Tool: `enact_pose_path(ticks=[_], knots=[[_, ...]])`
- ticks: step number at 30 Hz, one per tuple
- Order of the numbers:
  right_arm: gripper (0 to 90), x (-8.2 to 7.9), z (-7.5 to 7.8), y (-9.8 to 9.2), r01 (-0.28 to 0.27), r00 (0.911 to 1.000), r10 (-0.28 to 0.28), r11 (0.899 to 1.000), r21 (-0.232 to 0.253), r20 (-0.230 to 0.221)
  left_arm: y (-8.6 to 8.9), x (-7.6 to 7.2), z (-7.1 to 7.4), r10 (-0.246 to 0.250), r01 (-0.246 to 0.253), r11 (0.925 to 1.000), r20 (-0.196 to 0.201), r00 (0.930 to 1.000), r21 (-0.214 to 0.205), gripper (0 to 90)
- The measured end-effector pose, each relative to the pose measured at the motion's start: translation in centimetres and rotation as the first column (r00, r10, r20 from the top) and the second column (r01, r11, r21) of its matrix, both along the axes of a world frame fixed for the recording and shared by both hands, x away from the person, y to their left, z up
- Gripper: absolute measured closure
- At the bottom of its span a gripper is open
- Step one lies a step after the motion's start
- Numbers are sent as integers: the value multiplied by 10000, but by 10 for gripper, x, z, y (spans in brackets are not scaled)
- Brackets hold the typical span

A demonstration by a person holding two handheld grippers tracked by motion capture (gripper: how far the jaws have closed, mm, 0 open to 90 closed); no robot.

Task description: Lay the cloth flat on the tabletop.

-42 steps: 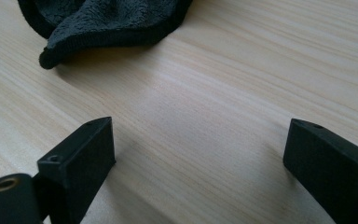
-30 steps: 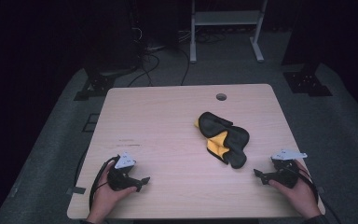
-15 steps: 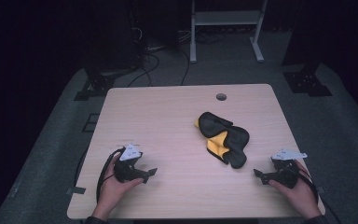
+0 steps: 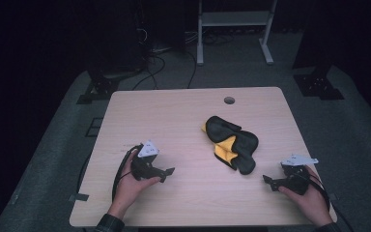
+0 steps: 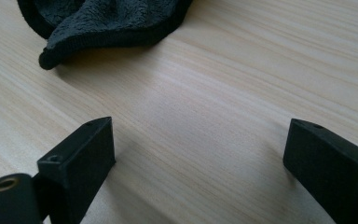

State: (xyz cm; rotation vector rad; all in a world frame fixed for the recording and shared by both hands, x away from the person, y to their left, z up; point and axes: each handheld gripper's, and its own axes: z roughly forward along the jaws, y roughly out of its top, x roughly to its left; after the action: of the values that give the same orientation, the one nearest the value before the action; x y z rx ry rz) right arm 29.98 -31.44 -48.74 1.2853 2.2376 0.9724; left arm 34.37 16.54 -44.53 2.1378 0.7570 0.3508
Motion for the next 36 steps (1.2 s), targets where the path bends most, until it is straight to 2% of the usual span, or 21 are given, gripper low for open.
enact_pose_path(ticks=[4, 8, 10, 13, 16, 19, 21, 23, 29, 31, 36], knots=[[78, 0, 0, 0, -11, 10000, 11, 10000, -5, 8, -9, 6, 1, -104, 104, 9999, -118, 9999, 37, 19], [78, 0, 0, 0, -6, 10000, 6, 10000, -3, 4, -19, 11, 4, -250, 250, 9997, 22, 9997, 43, 18], [78, 0, 0, 0, 0, 10000, 0, 10000, -3, -1, -25, 15, 5, -320, 321, 9994, 65, 9995, -151, 18], [78, 0, 0, 0, -10, 10000, 10, 10000, -3, 6, -32, 18, 5, -390, 390, 9992, 13, 9992, -123, 17], [78, 0, 0, 0, -19, 10000, 19, 10000, -9, 14, -47, 25, 6, -525, 529, 9985, 326, 9981, -118, 18], [78, 0, 0, 0, -15, 10000, 15, 10000, -6, 11, -54, 29, 6, -593, 598, 9982, 419, 9974, -98, 18], [78, 0, 0, 0, -15, 10000, 15, 10000, -6, 10, -65, 34, 5, -640, 646, 9979, 532, 9965, -105, 18], [78, 0, 0, 0, -27, 10000, 27, 10000, -8, 14, -71, 38, 5, -781, 781, 9969, 620, 9950, 23, 18], [78, 1, 0, 0, -54, 10000, 54, 10000, 0, 21, -88, 48, 4, -811, 822, 9965, 716, 9941, -128, 18], [78, 1, 0, 0, -56, 10000, 56, 10000, -1, 15, -98, 55, 4, -829, 857, 9956, 695, 9941, -379, 18], [78, 1, 0, 0, -71, 10000, 71, 10000, -2, 20, -114, 67, 3, -774, 814, 9949, 656, 9948, -601, 18]])
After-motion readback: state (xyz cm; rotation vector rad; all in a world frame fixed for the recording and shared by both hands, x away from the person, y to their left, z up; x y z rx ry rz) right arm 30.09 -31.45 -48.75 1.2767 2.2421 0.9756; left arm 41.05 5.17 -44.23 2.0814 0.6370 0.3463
